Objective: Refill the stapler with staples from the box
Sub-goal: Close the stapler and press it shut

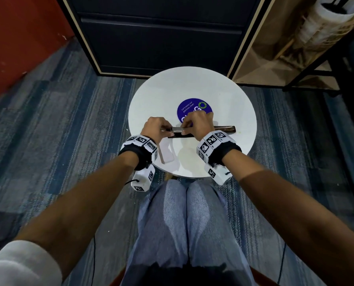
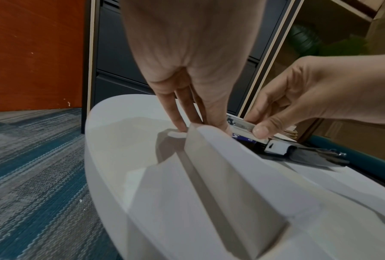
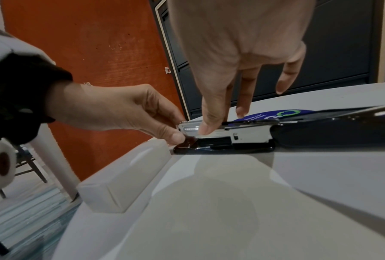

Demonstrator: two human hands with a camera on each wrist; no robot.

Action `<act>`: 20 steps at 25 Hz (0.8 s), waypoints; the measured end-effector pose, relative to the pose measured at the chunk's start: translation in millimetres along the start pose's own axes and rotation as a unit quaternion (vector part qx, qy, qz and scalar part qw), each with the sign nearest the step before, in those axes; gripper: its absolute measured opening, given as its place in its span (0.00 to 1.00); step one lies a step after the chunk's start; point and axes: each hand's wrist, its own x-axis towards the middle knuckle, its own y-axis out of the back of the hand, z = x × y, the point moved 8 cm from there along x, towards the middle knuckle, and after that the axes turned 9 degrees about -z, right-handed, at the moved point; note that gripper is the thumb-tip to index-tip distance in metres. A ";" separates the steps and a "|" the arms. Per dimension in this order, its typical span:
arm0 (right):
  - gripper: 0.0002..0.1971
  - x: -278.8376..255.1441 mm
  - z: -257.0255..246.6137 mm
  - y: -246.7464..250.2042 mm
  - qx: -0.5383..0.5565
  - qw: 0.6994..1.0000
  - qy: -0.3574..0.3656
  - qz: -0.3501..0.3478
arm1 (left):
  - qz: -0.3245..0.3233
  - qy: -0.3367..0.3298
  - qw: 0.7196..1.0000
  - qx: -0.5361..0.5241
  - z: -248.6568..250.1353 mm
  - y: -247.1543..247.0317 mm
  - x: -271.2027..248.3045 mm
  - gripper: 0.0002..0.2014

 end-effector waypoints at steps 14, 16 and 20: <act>0.28 -10.6 36.8 6.6 -0.045 0.998 -0.036 0.039 | -0.010 -0.001 1.000 0.008 3.5 0.1 -2.0 0.12; 0.31 -17.9 70.2 20.3 -0.062 0.993 -0.097 0.020 | -0.012 -0.001 1.000 0.015 5.0 0.2 -1.4 0.12; 0.21 -34.3 116.6 35.0 -0.118 0.982 -0.146 -0.027 | -0.006 0.006 1.000 0.020 3.2 -0.7 -2.2 0.12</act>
